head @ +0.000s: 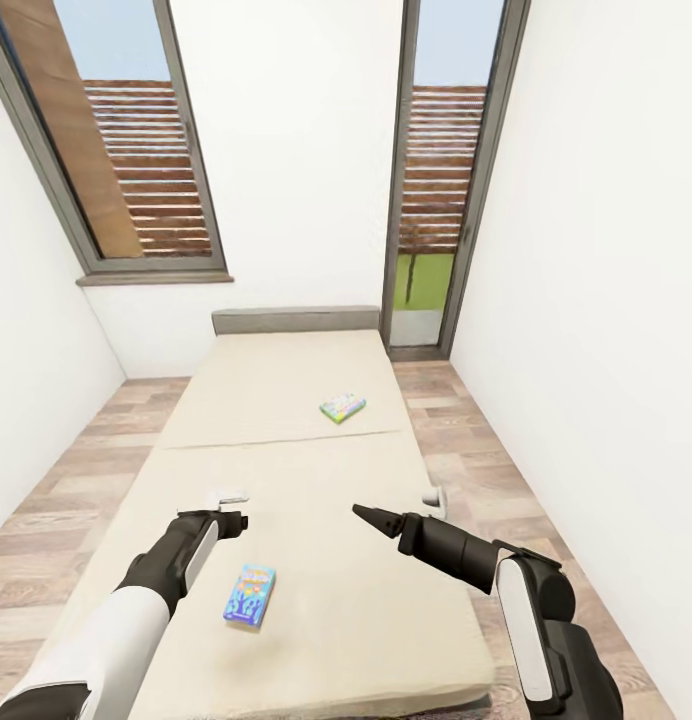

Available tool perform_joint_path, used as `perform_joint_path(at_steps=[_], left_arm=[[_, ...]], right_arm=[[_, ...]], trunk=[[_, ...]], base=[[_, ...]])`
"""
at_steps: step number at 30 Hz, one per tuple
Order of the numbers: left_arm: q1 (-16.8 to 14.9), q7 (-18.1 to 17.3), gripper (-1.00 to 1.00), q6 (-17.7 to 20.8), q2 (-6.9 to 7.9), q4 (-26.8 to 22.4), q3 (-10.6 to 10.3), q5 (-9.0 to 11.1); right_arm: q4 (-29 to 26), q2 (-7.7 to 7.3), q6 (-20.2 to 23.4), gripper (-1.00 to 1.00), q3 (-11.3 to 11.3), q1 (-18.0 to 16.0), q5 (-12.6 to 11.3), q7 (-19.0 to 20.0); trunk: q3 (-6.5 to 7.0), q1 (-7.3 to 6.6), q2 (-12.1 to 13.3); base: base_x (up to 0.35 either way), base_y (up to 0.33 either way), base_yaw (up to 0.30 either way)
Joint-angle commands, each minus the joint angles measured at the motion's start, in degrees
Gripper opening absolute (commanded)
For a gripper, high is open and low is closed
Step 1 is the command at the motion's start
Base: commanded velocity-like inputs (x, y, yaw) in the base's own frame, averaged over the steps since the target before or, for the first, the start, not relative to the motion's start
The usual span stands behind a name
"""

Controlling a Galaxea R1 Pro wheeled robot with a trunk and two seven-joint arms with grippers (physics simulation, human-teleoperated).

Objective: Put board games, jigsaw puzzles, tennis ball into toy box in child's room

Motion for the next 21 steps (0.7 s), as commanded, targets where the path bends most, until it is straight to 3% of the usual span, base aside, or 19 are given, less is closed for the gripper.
perform_joint_path(at_steps=[1, 21], left_arm=[[-0.03, 0.06, 1.0, 0.3, -0.01, -0.09, 0.07, 0.0], [-0.03, 0.08, 1.0, 0.29, -0.03, -0.09, 0.15, 0.27]], right_arm=[[0.0, 0.06, 0.13, 1.0, -0.06, -0.06, 0.15, 0.28], [0.06, 0.06, -0.23, 1.0, 0.52, -0.06, 0.7, 0.07]], trunk=[[-0.21, 0.03, -0.12], [-2.11, 0.03, -0.12]], base=[[0.0, 0.0, 0.0], [0.0, 0.0, 0.0]])
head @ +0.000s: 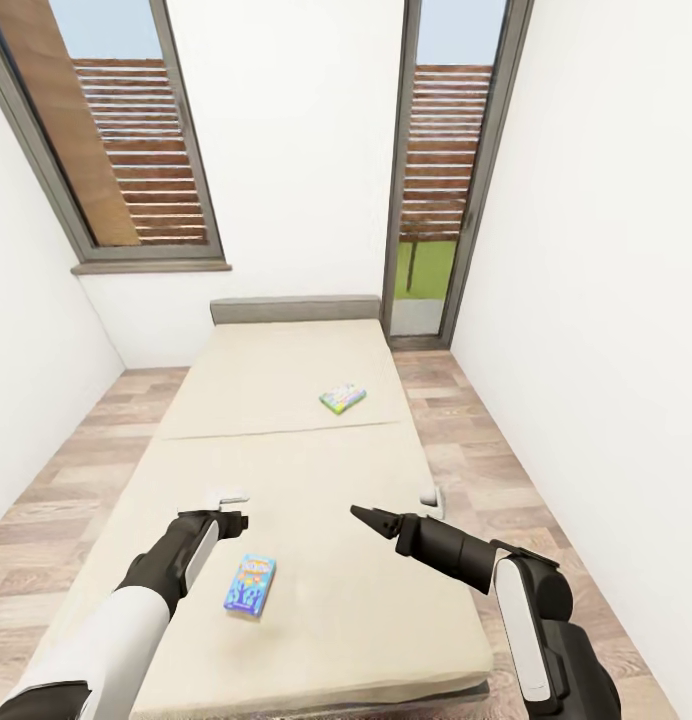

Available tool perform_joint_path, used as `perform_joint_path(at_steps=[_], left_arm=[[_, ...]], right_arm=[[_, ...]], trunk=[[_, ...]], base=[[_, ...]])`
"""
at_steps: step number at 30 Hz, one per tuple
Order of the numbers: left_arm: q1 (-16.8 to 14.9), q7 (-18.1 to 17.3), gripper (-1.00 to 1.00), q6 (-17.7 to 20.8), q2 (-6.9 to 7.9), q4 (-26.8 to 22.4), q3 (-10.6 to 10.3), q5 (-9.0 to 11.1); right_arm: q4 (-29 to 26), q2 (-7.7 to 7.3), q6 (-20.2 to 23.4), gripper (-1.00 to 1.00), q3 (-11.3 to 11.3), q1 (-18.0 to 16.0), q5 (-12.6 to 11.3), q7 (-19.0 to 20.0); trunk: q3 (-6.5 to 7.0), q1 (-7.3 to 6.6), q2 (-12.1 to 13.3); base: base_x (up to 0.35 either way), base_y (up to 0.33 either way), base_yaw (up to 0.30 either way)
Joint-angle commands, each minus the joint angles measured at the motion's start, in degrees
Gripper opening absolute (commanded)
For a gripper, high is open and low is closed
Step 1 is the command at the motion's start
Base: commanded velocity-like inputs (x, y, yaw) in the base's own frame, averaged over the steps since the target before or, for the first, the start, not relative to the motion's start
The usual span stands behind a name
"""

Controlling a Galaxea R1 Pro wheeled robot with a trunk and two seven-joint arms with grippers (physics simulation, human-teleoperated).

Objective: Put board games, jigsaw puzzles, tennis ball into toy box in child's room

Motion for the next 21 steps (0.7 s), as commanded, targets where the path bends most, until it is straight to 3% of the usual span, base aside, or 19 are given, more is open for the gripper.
perform_joint_path(at_steps=[1, 21], left_arm=[[-0.03, 0.09, 1.0, 0.31, -0.02, -0.09, 0.07, 0.0], [-0.03, 0.03, 1.0, 0.31, -0.03, -0.09, 0.02, -0.12]], right_arm=[[-0.02, 0.06, 0.25, 1.0, -0.12, -0.06, 0.16, 0.3], [0.0, 0.06, 0.25, 1.0, -0.3, -0.06, 0.3, 0.36]], trunk=[[-0.21, 0.03, -0.12], [-2.1, 0.03, -0.12]], base=[[0.0, 0.0, 0.0], [0.0, 0.0, 0.0]])
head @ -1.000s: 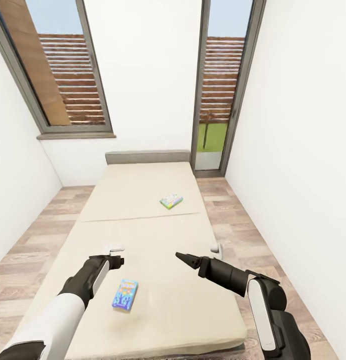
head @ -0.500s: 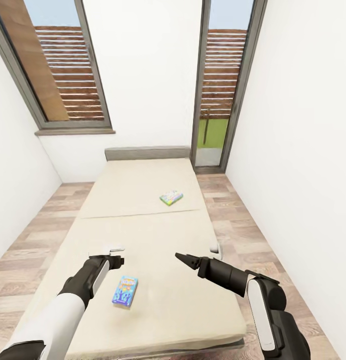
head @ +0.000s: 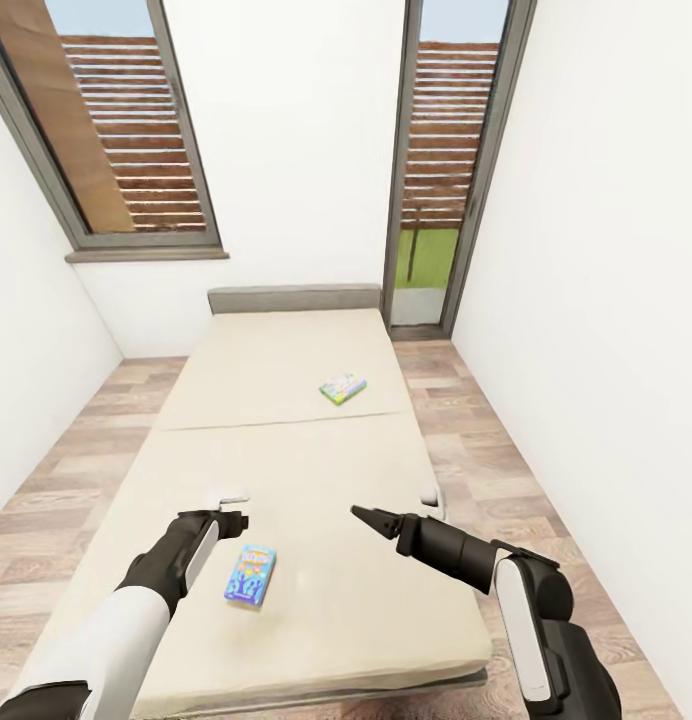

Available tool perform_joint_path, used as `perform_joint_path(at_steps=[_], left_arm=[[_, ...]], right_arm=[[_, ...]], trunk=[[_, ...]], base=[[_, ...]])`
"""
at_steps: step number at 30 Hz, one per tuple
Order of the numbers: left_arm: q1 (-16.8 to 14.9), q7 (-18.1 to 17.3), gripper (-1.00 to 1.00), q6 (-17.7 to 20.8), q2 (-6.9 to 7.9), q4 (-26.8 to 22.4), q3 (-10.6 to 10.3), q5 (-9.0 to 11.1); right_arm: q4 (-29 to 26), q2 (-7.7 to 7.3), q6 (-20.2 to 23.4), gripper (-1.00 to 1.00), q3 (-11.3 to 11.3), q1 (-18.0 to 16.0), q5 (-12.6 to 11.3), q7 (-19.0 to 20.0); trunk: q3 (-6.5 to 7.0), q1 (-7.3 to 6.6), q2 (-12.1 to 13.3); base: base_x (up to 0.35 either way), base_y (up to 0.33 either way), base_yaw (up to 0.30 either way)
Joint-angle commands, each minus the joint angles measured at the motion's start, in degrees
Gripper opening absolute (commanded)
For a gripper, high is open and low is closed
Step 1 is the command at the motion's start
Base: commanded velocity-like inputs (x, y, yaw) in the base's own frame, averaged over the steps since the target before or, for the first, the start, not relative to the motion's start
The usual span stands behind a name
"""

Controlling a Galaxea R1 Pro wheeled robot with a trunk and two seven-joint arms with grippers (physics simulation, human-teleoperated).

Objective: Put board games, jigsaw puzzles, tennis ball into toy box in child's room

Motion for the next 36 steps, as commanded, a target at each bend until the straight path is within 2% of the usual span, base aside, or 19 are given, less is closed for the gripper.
perform_joint_path(at_steps=[1, 9, 17, 36], left_arm=[[-0.03, 0.09, 1.0, 0.31, -0.02, -0.09, 0.06, 0.0], [-0.03, 0.07, 1.0, 0.31, -0.03, -0.09, 0.03, -0.01], [-0.03, 0.07, 1.0, 0.31, -1.22, -0.09, -0.05, -0.1], [-0.03, 0.07, 1.0, 0.31, -1.41, -0.09, -0.09, -0.09]], right_arm=[[-0.01, 0.06, 0.25, 1.0, -0.21, -0.05, 0.12, 0.3], [0.02, 0.06, 0.25, 1.0, -0.6, -0.11, 0.12, 0.33], [0.02, 0.06, 0.25, 1.0, -0.69, -0.14, 0.12, 0.36], [0.03, 0.06, 0.25, 1.0, -0.66, -0.14, 0.12, 0.4]], trunk=[[-0.2, 0.03, -0.12], [-0.96, 0.03, -0.12], [-1.72, 0.03, -0.12], [-3.52, 0.03, -0.12]], base=[[0.0, 0.0, 0.0], [0.0, 0.0, 0.0], [0.0, 0.0, 0.0], [0.0, 0.0, 0.0]])
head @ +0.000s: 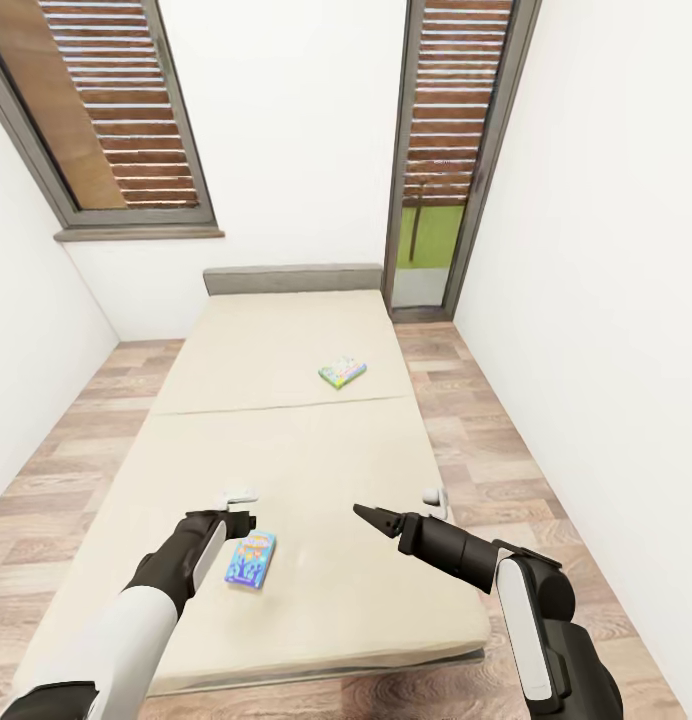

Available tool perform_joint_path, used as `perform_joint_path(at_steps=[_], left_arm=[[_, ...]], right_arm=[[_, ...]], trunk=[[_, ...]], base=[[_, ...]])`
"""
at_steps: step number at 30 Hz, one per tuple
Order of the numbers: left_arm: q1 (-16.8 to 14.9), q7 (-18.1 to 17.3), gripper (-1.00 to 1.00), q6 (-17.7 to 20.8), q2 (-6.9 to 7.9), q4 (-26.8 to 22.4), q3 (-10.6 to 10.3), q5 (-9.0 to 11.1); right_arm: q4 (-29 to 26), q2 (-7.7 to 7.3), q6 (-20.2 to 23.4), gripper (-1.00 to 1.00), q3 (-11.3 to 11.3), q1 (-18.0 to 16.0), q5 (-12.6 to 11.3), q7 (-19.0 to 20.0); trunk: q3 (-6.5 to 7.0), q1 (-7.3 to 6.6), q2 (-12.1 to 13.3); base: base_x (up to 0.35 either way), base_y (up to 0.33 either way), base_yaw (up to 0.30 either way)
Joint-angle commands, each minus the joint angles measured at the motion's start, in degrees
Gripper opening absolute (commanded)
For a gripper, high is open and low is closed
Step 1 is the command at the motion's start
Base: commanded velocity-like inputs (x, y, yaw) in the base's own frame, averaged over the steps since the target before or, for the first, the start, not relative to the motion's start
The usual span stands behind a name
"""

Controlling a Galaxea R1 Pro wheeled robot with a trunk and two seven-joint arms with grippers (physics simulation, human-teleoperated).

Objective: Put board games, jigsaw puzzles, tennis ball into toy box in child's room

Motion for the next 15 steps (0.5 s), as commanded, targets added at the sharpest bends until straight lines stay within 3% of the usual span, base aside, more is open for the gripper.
perform_joint_path(at_steps=[1, 15], left_arm=[[-0.03, 0.07, 1.0, 0.31, -0.07, -0.1, 0.26, -0.01], [-0.02, 0.07, 1.0, 0.31, -0.08, -0.1, 0.29, -0.01]], right_arm=[[-0.02, 0.05, 0.25, 1.0, -0.12, -0.05, 0.12, 0.3], [0.01, 0.05, 0.16, 1.0, -0.11, -0.07, 0.12, 0.31]], trunk=[[-0.2, 0.03, -0.11], [-1.52, 0.03, -0.11]], base=[[0.0, 0.0, 0.0], [0.0, 0.0, 0.0]])
